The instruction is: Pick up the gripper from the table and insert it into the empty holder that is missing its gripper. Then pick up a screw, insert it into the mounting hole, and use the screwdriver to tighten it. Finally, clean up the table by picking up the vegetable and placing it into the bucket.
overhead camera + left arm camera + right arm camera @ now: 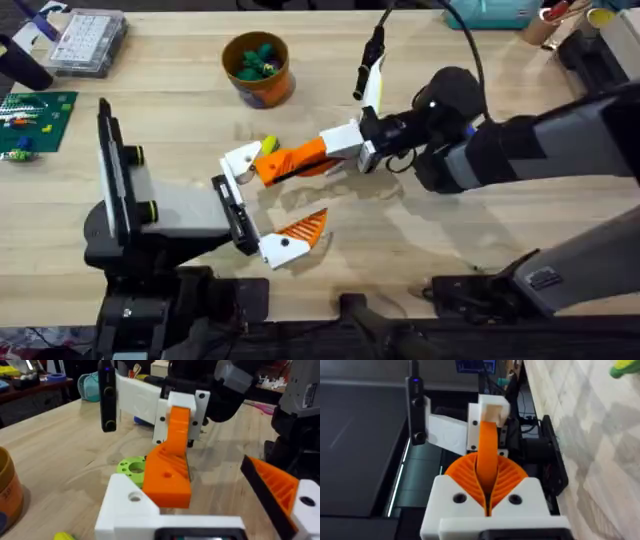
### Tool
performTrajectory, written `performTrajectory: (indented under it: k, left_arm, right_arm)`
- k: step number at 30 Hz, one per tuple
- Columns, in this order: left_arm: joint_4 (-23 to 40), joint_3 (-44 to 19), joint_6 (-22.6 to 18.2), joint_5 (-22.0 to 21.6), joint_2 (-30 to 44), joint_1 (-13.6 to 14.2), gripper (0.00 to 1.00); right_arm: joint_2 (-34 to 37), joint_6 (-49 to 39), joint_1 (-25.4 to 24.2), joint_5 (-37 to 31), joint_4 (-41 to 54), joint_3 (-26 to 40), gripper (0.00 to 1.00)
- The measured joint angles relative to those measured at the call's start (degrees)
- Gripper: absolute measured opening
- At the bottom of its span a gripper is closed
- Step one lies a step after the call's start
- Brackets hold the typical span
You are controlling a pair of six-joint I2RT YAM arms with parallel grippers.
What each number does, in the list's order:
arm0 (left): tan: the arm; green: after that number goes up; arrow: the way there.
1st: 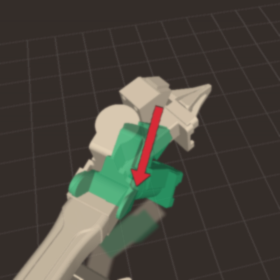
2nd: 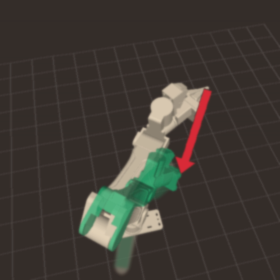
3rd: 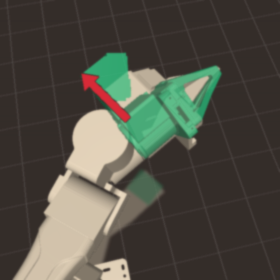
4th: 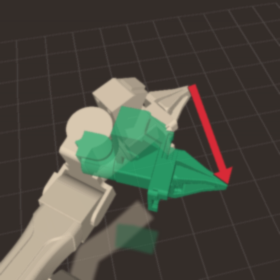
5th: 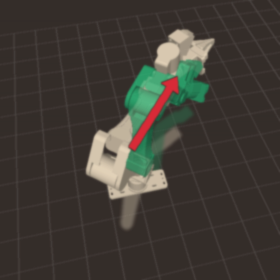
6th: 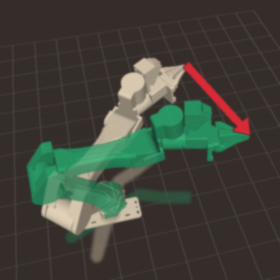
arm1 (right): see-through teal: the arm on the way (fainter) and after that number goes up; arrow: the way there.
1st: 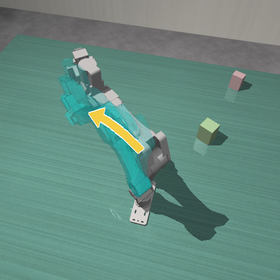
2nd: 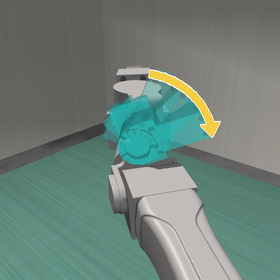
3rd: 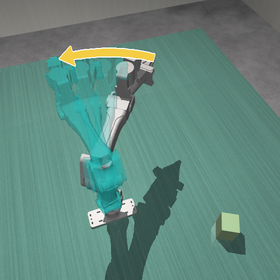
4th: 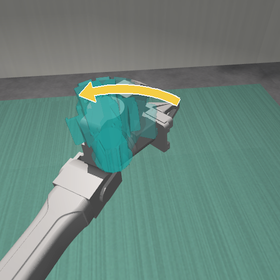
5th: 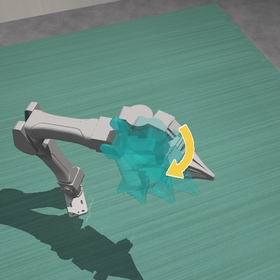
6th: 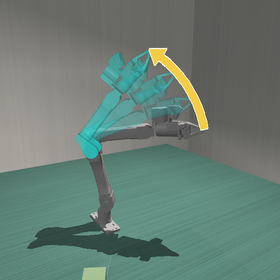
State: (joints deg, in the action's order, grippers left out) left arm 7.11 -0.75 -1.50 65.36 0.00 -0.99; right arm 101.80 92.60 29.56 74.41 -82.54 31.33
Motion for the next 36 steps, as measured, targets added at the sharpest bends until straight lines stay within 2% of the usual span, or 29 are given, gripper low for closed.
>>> performTrajectory:
  k: [36]
  left_arm:
    - [0.0, 0.0, 0.0, 0.0, 0.0, 0.0, 0.986]
  right_arm:
    - [-0.8, 0.4, 0.0, -0.2, 2.8, 0.0, 0.020]
